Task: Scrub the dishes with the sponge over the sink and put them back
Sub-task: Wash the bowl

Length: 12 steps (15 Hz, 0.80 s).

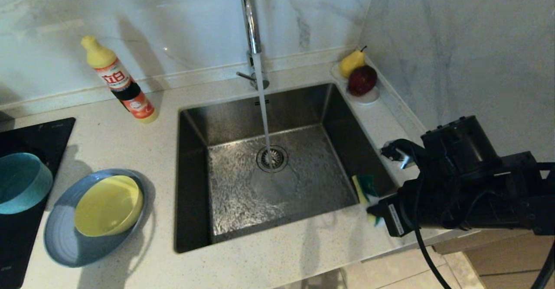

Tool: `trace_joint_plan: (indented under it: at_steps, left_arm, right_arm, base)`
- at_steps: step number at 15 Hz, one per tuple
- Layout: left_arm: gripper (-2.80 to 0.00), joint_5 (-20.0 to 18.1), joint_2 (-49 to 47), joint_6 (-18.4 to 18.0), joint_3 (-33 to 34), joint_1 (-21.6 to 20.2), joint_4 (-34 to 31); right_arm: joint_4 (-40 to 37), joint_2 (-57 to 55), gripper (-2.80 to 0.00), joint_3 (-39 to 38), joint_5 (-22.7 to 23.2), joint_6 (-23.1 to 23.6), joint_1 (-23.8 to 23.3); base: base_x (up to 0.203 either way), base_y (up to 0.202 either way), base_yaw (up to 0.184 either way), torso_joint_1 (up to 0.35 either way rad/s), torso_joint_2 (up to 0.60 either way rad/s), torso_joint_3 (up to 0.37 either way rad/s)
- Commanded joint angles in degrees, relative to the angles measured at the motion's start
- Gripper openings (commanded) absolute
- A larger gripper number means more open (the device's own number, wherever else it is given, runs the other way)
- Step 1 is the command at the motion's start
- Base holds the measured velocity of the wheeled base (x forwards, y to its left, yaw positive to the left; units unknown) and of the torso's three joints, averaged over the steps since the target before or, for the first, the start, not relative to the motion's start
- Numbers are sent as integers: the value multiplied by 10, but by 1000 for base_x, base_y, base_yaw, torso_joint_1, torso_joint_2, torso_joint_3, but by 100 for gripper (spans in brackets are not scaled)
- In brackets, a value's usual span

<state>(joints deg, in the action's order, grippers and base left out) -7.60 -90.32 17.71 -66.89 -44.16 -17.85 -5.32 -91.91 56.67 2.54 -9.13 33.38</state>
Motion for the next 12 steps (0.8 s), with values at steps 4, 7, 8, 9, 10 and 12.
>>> trace_joint_plan:
  at_steps: [4,7,8,9,10,12]
  left_arm:
    - [-280,-3,-84,16,-5,-50,47]
    - [-280,-6,-113,15,-3,-53,56]
    - [-280,-9,-115,15,-3,-53,56]
    - [-280,-20,-117,15,-3,-53,56]
    - [-280,-30,-119,15,-1,-53,56]
    - [-280,-33,-126,11,-2,-53,55]
  right_arm:
    - [0,-6,-280,4,0,0,3]
    - [-1,-4,-280,6,-1,2,5]
    - [-1,-3,-280,7,-1,2,5]
    - [-2,-1,-280,9,-1,2,5]
    - [-2,-1,-280,8,-1,2,5]
    - [-1,1,-280,6,0,1,5]
  base:
    - [0,0,0,0,0,0]
    - [0,0,0,0,0,0]
    - [0,0,0,0,0,0]
    - [0,0,0,0,0,0]
    - [0,0,0,0,0,0]
    - [0,0,0,0,0,0]
